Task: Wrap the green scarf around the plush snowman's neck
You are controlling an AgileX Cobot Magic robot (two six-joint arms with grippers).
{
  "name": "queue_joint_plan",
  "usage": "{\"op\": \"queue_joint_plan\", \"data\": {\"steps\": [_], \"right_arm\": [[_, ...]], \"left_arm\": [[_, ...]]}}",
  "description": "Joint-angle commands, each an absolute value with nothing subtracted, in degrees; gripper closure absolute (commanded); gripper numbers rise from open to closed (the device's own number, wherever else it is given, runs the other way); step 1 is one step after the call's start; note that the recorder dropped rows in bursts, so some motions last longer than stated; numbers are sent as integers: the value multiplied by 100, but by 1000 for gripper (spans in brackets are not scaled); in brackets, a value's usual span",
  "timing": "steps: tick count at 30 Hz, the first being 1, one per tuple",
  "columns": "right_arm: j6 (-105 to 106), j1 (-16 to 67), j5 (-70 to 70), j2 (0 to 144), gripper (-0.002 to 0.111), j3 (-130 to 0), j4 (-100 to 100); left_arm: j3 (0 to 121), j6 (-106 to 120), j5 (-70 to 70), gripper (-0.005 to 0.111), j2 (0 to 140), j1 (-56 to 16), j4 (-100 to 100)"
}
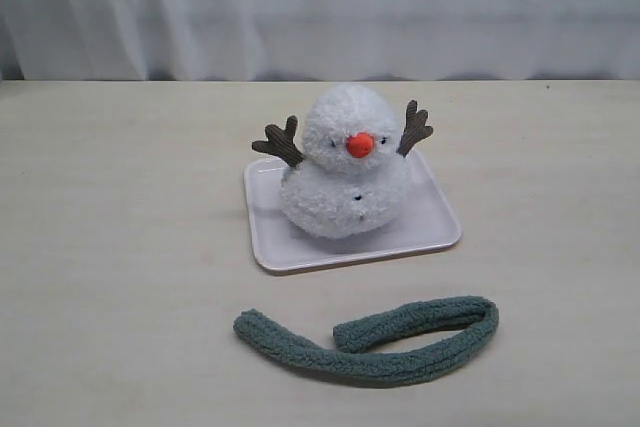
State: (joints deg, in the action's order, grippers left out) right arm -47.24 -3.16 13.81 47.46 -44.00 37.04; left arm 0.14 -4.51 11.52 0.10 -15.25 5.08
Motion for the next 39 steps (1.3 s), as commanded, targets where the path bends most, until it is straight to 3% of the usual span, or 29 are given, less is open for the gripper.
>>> {"op": "queue_joint_plan", "data": {"steps": [1,8,12,17,22,26,32,39], "right_arm": [[-1478,-315,3419,6128,45,-5423,666],[2538,-315,5955,7592,45,-6649,-1976],[4629,-51,6313,7730,46,-6339,-3819],[5911,1119,5493,7718,46,-5527,-3444],[5618,2209,3704,7718,46,-4514,-1966],[5030,2613,3013,7769,44,-4158,-1159],[2520,2671,3141,8207,45,-4356,254],[398,2671,4697,9116,45,-5143,1493]], "left_arm": [[0,-462,928,80,0,-1538,430],[0,-462,35,80,0,-1538,370],[0,-462,-691,80,0,-1538,370],[0,-478,-681,80,0,-1538,395],[0,-478,-693,80,0,-1538,395],[0,-478,-693,80,0,-1538,395],[0,-478,-693,80,0,-1538,395],[0,-478,-693,80,0,-1538,395]]}}
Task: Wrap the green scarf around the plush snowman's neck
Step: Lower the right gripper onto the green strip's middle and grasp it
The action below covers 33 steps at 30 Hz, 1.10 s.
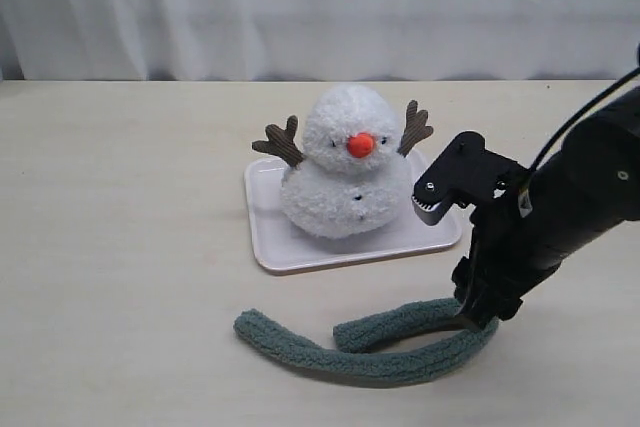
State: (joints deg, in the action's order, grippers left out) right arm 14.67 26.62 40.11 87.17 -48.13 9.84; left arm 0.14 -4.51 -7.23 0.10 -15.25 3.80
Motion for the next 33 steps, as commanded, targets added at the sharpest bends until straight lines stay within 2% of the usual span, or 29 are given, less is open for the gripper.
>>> {"op": "queue_joint_plan", "data": {"steps": [1,4,12,20,33], "right_arm": [[223,2671,4835,9227,45,-5204,1468],[172,2671,4976,9470,45,-5267,1112],[-128,2671,4242,9724,45,-5267,905],[-1017,2671,4265,10016,45,-5267,1659],[-689,2671,4139,10530,45,-5267,1118]], "left_arm": [[0,-478,-691,80,0,-1538,372],[0,-478,-691,80,0,-1538,372],[0,-478,-702,80,0,-1538,374],[0,-478,-702,80,0,-1538,374],[0,-478,-715,80,0,-1538,374]]}}
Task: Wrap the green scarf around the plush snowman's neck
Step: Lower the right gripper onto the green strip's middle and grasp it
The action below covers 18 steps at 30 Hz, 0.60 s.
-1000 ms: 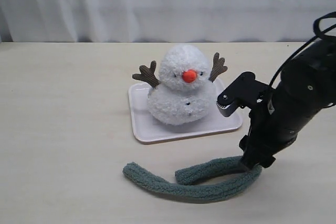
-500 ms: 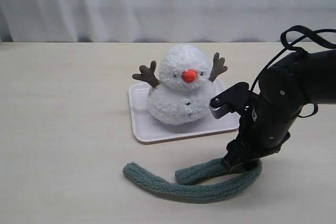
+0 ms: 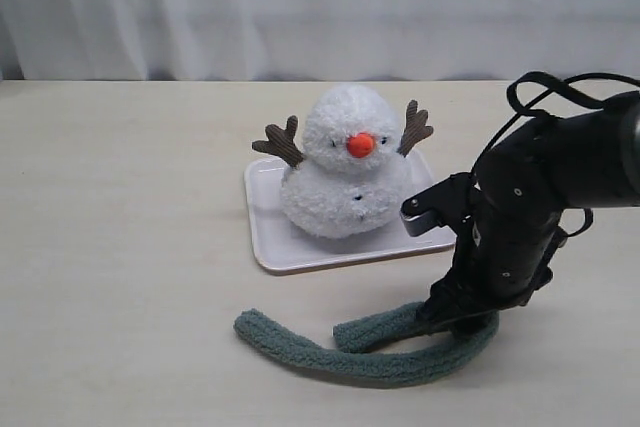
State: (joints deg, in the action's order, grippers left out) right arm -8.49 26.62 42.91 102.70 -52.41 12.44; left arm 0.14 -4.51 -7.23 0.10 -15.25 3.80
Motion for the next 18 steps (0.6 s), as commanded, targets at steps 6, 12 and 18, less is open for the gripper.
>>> {"op": "queue_joint_plan", "data": {"steps": [6,12,18], "right_arm": [[-689,2671,3990,10756,48,-5267,990],[-145,2682,4785,10744,104,-5758,939],[0,2682,4747,10065,104,-6017,939]], "left_arm": [[0,-478,-714,80,0,-1538,388],[0,-478,-766,80,0,-1538,389],[0,-478,-912,80,0,-1538,350]]}}
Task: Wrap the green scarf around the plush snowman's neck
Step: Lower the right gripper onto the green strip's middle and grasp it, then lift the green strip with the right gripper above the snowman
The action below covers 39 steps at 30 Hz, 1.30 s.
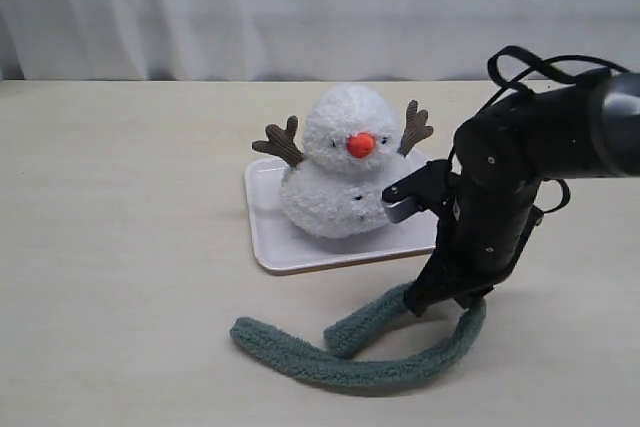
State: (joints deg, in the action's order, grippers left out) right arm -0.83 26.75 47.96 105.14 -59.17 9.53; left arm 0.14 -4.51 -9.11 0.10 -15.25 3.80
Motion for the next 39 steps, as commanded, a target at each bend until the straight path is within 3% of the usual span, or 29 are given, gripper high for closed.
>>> {"op": "queue_joint_plan", "data": {"steps": [1,10,26,34,39], "right_arm": [[33,2682,4736,9830,104,-6025,939],[148,2682,4511,8582,104,-6025,793],[2995,2682,3996,6722,104,-6374,-370],[5185,2682,3458,6475,104,-6665,-807],[5867,2682,2337,6744,104,-6664,-807]], "left_arm": [[0,-468,-912,80,0,-1538,350],[0,-479,-1044,80,0,-1538,368],[0,-479,-1075,80,0,-1538,321],[0,-479,-1075,80,0,-1538,321],[0,-479,-1075,80,0,-1538,321]]}}
